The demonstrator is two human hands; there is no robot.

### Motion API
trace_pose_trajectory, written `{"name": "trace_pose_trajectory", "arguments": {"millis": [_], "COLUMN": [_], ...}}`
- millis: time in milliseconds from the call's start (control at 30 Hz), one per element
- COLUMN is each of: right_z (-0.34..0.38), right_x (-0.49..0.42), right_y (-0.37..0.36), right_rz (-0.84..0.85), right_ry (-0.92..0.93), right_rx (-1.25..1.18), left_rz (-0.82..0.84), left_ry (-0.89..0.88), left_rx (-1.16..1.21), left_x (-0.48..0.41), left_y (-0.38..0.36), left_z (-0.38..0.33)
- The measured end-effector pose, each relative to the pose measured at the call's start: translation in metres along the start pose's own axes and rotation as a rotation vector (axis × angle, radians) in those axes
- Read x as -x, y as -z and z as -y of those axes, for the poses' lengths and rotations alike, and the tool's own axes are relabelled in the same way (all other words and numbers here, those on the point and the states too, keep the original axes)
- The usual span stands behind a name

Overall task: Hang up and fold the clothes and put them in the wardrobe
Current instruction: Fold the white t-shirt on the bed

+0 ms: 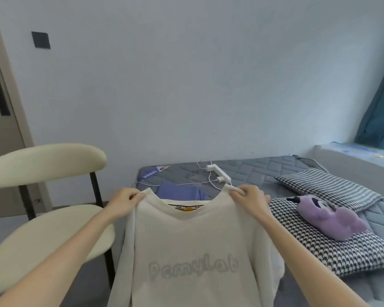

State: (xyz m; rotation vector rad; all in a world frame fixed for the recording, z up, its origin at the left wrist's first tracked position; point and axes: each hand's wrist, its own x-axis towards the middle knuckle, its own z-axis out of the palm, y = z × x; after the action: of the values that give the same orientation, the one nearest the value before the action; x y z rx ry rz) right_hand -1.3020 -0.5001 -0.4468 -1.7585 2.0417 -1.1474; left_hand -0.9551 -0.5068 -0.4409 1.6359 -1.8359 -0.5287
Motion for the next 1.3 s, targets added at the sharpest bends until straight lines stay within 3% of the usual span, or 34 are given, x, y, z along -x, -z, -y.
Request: {"name": "trace_pose_trajectory", "arguments": {"millis": [233,600,767,967,1067,1167,1300], "right_z": [-0.054,-0.084,-0.094,-0.129,-0.144,-0.144,-0.131], "right_x": [-0.036,-0.098,-0.108,-0.114,-0.106,-0.087,-0.037], "right_y": [-0.062,-0.119,-0.142,-0.185,-0.2,-0.214,-0.246], "right_rz": [0.156,0.218,0.172,0.248,0.257,0.219,0.439], "right_ry": [-0.106,-0.242,-0.281,-0.281,-0.26,-0.077,0.056], "right_rx": [0.026,0.204,0.302,0.42,0.506,0.533,0.416], "left_rz": [-0.06,-0.09,-0.071,0.073,0.189,0.233,0.322], "left_ry": [0.114,0.295,0.472,0.526,0.465,0.261,0.113], "left_rx": [-0.009,-0.064,0.269,0.24,0.219,0.127,0.065], "left_x": [-0.047,-0.127,-0.148,-0.152,-0.139,-0.118,-0.084], "left_y": [-0.059,-0.132,-0.172,-0.218,-0.235,-0.251,-0.285], "left_z": [0.034,0.059,0.072,0.091,0.097,0.096,0.084]}}
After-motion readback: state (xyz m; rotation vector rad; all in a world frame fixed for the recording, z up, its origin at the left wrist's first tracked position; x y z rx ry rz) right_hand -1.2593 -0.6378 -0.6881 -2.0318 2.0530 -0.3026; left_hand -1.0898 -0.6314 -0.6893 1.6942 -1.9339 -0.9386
